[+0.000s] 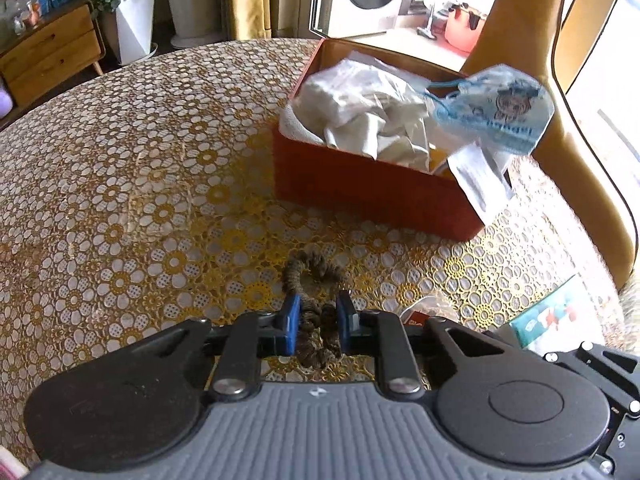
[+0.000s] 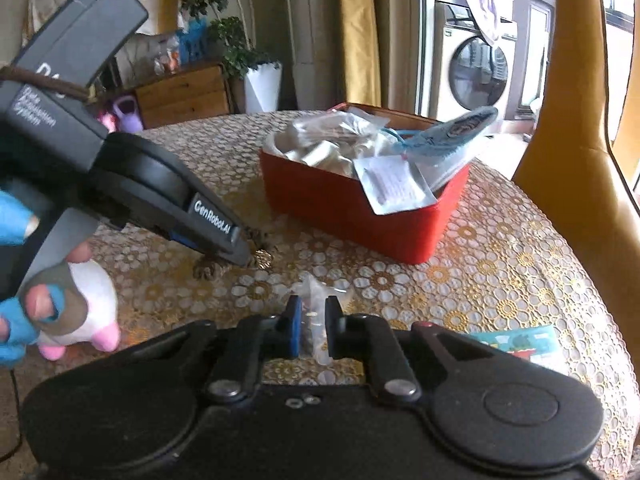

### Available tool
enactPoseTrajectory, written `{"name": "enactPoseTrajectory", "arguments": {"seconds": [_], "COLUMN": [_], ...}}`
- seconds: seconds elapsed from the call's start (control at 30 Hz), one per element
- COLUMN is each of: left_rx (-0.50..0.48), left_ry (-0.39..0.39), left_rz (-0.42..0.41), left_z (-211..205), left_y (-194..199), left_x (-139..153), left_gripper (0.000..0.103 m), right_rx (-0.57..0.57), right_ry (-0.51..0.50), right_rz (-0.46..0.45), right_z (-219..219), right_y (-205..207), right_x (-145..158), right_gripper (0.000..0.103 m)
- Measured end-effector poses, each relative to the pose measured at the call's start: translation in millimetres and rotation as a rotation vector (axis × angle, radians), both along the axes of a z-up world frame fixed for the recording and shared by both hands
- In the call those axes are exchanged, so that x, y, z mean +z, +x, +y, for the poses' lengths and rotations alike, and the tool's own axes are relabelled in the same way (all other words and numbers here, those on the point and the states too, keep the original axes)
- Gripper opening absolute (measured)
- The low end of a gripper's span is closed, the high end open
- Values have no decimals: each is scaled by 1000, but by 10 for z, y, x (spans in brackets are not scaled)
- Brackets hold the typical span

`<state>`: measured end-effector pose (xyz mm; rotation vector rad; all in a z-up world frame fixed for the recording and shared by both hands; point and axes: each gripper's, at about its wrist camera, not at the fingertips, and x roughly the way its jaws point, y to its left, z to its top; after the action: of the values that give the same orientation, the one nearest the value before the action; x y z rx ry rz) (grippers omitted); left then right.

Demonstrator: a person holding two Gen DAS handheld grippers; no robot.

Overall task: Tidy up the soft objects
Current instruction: 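Close the left tool on the brown bead bracelet while the right tool grasps the mesh tea bag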

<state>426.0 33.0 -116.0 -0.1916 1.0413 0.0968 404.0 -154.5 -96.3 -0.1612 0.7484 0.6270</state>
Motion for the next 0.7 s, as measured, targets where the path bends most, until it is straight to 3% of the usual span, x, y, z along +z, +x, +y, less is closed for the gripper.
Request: {"name": "enactPoseTrajectory", "arguments": {"seconds": [0.27, 0.33, 0.4, 0.43, 0.7], "left_rx": [1, -5, -6, -10, -44], "left_ry": [7, 1, 1, -4, -45], "left_rz": [0, 6, 16, 27, 66], "left_z": [18, 10, 21, 24, 11], "left_y": [4, 22, 50, 68, 56], "left_x": [1, -21, -60, -86, -188], "left_gripper": [19, 19, 19, 19, 19], "right_rx": [9, 16, 8, 1, 0], "right_ry": [-16, -19, -23, -26, -69], "right_rz": [20, 25, 30, 31, 72], "right_z": [111, 119, 124, 127, 219], "right_y": [-3, -2, 2, 8, 115], "right_x": [-28, -35, -49, -60, -220], "right_gripper": [18, 28, 50, 55, 56]}}
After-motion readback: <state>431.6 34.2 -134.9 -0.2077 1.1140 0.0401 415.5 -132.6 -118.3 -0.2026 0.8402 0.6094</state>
